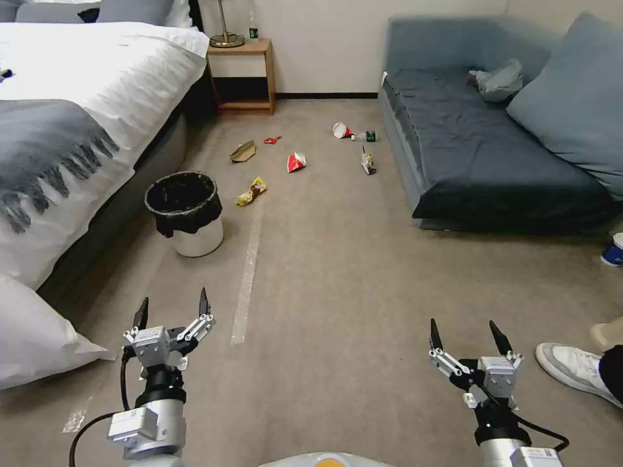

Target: Pick up the trash can from the floor.

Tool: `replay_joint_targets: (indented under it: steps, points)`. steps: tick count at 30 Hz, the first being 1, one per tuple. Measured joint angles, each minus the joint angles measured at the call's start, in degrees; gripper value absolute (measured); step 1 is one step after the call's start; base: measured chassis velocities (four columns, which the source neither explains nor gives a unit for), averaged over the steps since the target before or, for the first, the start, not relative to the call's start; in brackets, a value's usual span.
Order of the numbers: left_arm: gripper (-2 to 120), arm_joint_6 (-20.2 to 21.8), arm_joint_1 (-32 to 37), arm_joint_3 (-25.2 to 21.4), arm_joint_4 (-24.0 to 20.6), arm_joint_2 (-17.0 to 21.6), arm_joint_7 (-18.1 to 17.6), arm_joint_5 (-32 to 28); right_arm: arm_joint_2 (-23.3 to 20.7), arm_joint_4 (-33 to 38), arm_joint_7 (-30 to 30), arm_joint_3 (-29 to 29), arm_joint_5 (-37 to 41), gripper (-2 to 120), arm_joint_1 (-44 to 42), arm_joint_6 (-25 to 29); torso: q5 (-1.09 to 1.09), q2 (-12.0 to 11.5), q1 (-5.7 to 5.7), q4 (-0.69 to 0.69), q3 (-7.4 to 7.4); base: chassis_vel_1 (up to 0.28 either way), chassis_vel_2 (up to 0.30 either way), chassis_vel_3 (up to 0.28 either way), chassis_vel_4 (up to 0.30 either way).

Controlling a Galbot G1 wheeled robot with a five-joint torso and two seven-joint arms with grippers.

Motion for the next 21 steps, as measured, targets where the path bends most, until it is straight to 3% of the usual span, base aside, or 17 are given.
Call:
replay_joint_targets:
  steps: [11,21]
  points:
    - [100,0.17,0.22,-0.30,-0.16,-0.07,-0.04,0.29,-0.48,-0.44,-0.27,0.10,0.51,100,0.46,0.00,0.00,0.00,0.00,-0.01,0.00,0.009,0.007,0.004,0.006]
    - [100,0.06,-0.41,-0.73,1.02,-0.10,-0.04,1.09,-0.49,-1.10,-0.53,0.24,0.64,100,0.73,0.17,0.00,0.00,0.00,0.00,0.00,0.078,0.070,0.064,0.074]
